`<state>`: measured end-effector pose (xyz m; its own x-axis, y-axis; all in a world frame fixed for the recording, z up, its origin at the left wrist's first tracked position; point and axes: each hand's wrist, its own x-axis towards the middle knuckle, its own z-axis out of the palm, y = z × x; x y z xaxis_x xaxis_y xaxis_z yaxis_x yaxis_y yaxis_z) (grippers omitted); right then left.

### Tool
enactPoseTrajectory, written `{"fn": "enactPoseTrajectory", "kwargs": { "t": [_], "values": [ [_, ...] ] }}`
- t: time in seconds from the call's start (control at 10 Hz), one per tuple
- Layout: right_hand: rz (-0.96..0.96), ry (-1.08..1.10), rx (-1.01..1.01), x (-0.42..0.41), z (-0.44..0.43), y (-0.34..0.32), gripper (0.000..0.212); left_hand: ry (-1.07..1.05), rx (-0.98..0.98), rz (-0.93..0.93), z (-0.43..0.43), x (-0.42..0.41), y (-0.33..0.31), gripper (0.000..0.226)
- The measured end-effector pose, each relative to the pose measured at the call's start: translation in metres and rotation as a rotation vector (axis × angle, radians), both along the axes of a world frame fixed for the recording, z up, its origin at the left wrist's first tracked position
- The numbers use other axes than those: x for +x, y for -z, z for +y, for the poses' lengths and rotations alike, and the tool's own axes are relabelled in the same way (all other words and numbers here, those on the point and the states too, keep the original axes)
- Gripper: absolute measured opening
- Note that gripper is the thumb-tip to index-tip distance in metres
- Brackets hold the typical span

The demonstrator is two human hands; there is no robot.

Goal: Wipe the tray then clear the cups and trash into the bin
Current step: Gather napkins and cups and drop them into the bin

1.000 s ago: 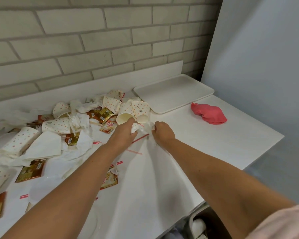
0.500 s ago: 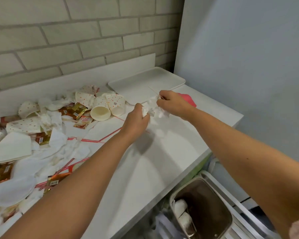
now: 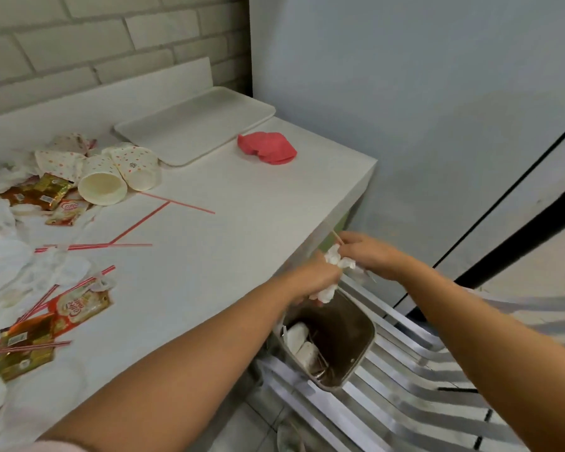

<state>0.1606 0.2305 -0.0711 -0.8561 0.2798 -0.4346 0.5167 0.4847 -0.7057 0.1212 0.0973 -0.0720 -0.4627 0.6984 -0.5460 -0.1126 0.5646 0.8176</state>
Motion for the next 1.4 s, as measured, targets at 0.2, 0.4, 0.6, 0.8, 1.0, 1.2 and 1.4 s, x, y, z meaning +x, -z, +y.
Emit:
{"fn": "enactPoseTrajectory", "kwargs": {
  "t": [0.2,0.4,0.6,0.8,1.0,1.2,1.4],
  "values": [
    [-0.334,0.140,0.026,0.037,-0.015,0.067,0.022,-0.113,-0.286,-0.228,-0.017,0.018,0.065,0.019],
    [-0.403,0.166,0.062,0.035,-0.023,0.097,0.037,-0.184,-0.383,-0.218,-0.014,0.014,0.078,0.064],
    [-0.407,0.030,0.162,0.020,-0.025,0.087,0.037,-0.149,-0.422,-0.095,-0.012,0.008,0.067,0.032],
    [-0.584,-0.259,0.241,-0.014,-0.029,0.047,0.033,-0.023,-0.386,0.016,-0.013,-0.001,0.038,0.033],
    [-0.619,-0.598,0.456,-0.043,-0.056,-0.031,0.027,-0.027,-0.274,0.188,-0.042,-0.015,-0.007,0.024],
    [-0.402,-0.789,0.514,-0.071,-0.111,-0.083,0.013,-0.231,-0.242,0.554,-0.098,-0.038,-0.035,0.008],
    [-0.116,-0.846,0.532,-0.097,-0.182,-0.081,0.016,-0.404,-0.280,0.709,-0.172,-0.053,-0.044,0.013]
  ]
}}
